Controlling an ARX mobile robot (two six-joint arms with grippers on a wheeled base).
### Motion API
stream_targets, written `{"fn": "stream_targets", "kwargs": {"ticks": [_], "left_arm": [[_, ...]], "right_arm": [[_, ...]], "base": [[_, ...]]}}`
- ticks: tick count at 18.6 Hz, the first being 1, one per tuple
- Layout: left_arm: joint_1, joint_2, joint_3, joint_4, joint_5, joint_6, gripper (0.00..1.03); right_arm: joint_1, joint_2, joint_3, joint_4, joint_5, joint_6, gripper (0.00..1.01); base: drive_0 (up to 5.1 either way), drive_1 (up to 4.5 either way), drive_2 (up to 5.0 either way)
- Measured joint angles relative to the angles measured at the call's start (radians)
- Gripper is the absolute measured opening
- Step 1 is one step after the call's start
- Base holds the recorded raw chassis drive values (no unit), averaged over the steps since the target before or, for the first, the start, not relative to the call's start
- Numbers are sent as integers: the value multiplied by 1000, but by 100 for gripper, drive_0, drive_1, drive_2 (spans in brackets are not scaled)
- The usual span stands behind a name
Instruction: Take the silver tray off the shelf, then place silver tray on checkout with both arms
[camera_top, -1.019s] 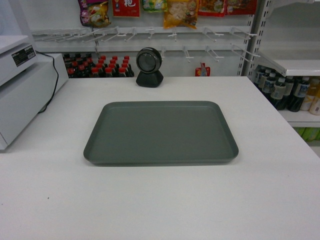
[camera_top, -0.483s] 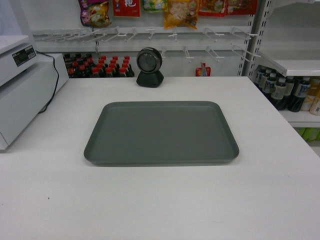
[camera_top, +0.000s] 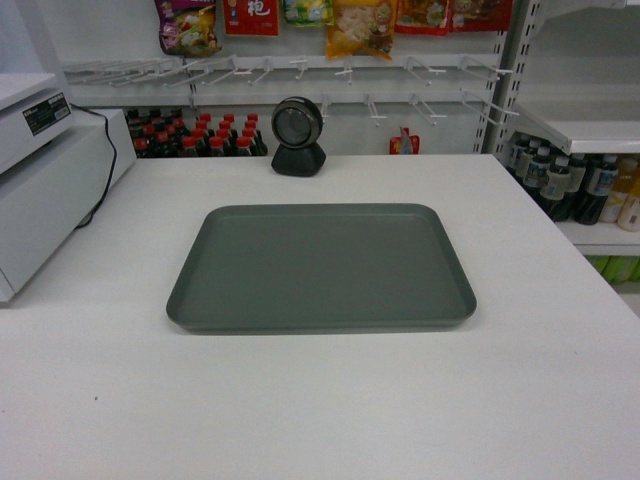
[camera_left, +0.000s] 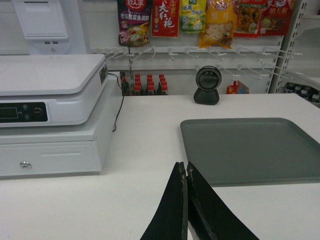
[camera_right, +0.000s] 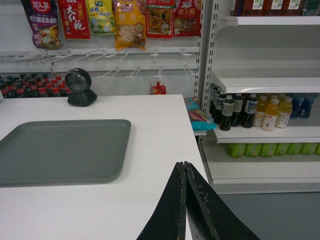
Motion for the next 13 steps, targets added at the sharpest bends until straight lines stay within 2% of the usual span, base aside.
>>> {"fn": "stream_targets", "kwargs": {"ticks": [1, 3, 7, 9, 11, 13], "left_arm": [[0, 0, 0, -5, 0, -1, 3], [0, 0, 0, -5, -1, 0, 24], [0, 0, 0, -5, 0, 0, 61], [0, 0, 0, -5, 0, 0, 75], [0, 0, 0, -5, 0, 0, 99], [0, 0, 0, -5, 0, 0, 97]], "right_arm": [[0, 0, 0, 1, 0, 0, 5], [0, 0, 0, 1, 0, 0, 26], [0, 0, 0, 1, 0, 0, 61], [0, 0, 0, 1, 0, 0, 78], [0, 0, 0, 1, 0, 0, 100], [0, 0, 0, 1, 0, 0, 98]], "base": [[0, 0, 0], [0, 0, 0], [0, 0, 0], [0, 0, 0], [0, 0, 0], [0, 0, 0]]}}
